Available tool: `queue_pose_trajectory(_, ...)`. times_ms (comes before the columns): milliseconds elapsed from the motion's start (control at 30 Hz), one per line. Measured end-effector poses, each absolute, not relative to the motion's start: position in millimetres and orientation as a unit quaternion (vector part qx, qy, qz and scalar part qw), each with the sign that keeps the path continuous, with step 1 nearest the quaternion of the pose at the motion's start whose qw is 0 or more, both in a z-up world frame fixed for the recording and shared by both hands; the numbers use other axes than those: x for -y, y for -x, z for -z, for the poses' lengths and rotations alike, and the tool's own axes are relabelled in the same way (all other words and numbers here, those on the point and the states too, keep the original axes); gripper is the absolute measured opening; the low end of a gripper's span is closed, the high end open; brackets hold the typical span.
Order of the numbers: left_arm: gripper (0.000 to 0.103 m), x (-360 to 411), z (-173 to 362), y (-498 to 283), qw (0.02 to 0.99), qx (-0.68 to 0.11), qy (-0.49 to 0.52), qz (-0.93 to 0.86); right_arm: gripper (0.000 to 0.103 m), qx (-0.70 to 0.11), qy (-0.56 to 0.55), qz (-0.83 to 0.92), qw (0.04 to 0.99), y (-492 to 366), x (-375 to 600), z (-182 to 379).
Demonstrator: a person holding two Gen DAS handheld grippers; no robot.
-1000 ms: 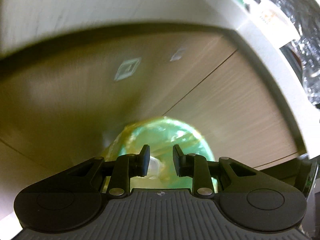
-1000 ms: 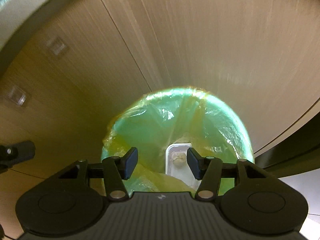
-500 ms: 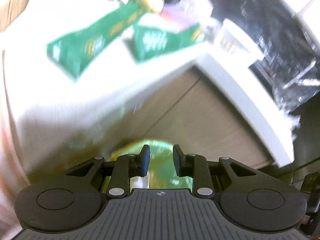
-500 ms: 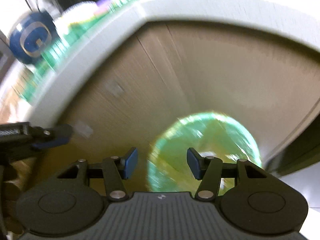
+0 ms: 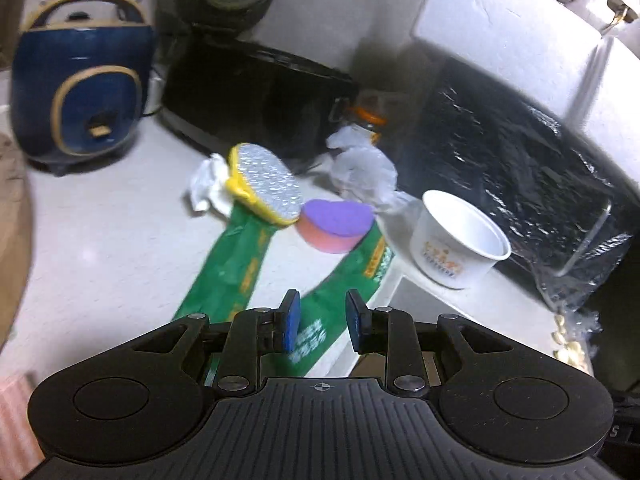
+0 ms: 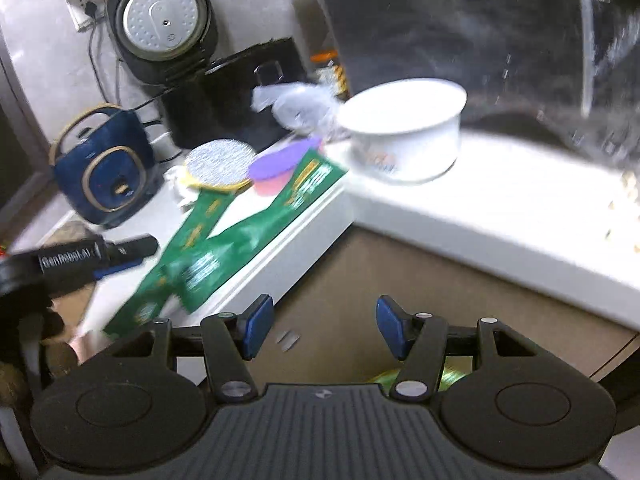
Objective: Collect trash
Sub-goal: 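Raise both open grippers from the bin back to the counter, then lower the left gripper onto the end of a green snack packet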
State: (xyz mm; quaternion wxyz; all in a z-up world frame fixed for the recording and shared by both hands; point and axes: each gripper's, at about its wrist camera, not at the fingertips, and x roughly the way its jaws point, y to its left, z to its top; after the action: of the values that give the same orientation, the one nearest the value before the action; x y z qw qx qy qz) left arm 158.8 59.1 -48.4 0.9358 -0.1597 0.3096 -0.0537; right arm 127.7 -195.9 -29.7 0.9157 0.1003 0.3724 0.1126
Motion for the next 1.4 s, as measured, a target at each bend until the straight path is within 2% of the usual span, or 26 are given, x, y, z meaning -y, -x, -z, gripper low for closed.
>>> queue_pose_trajectory(300, 0.028, -51, 78, -182, 0.922, -0.344, 0.163, 0.071, 0.058, -0.359, -0.055, -0.06, 0.93, -134, 195, 19)
queue_pose_trajectory(500, 0.028, -41, 64, -175, 0.932, -0.332, 0.139, 0.047, 0.058, -0.352, -0.04, -0.093, 0.93, -149, 202, 27)
queue_pose_trajectory(767, 0.028, -20, 45, -186, 0.948, -0.311, 0.053, 0.049, 0.058, -0.346, -0.051, -0.136, 0.927, -170, 212, 38)
queue_pose_trajectory(1067, 0.028, -26, 81, -227, 0.928, -0.369, 0.042, -0.017, 0.058, -0.336, -0.034, -0.163, 0.927, -178, 212, 36)
queue_pose_trajectory(1400, 0.028, -50, 87, -187, 0.913, -0.402, 0.036, -0.051, 0.058, -0.34, -0.037, -0.166, 0.925, -199, 198, 42)
